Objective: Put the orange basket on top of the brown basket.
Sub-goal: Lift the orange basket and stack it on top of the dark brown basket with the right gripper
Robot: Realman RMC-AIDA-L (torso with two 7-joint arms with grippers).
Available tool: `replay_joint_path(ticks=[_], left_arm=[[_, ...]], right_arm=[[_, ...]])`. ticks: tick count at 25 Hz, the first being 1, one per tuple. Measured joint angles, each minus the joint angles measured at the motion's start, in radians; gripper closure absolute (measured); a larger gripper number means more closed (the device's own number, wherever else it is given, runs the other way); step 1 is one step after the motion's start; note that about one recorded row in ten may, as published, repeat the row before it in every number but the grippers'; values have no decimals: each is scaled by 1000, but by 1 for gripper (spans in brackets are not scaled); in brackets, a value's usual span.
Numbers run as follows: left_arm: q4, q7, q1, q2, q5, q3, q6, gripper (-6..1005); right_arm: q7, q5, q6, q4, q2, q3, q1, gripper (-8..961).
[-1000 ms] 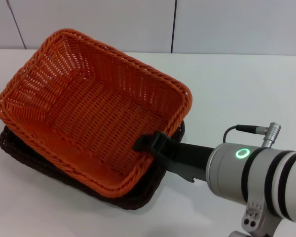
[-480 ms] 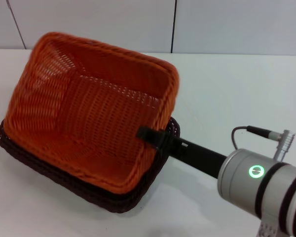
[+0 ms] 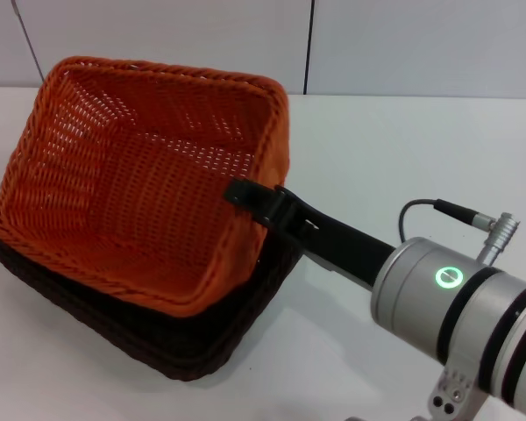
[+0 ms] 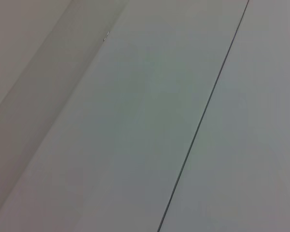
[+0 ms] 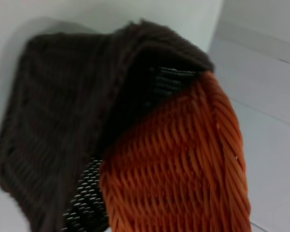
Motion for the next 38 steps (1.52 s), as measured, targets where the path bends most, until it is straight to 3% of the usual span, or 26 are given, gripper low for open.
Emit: replay_joint_path(ticks=[13,17,38], left_arm=[[4,4,-2,1,0,2,-2,397],[0,4,-4,1,2,6,-3,397],[9,4,-16,3,9,9,2,397]], right_arm=[[52,-8,-124,-54,2,-83,-83,529],[69,-8,-226,-82,2,-88,-115,530],[54,-10,-530,-164,7,-132,-171,530]])
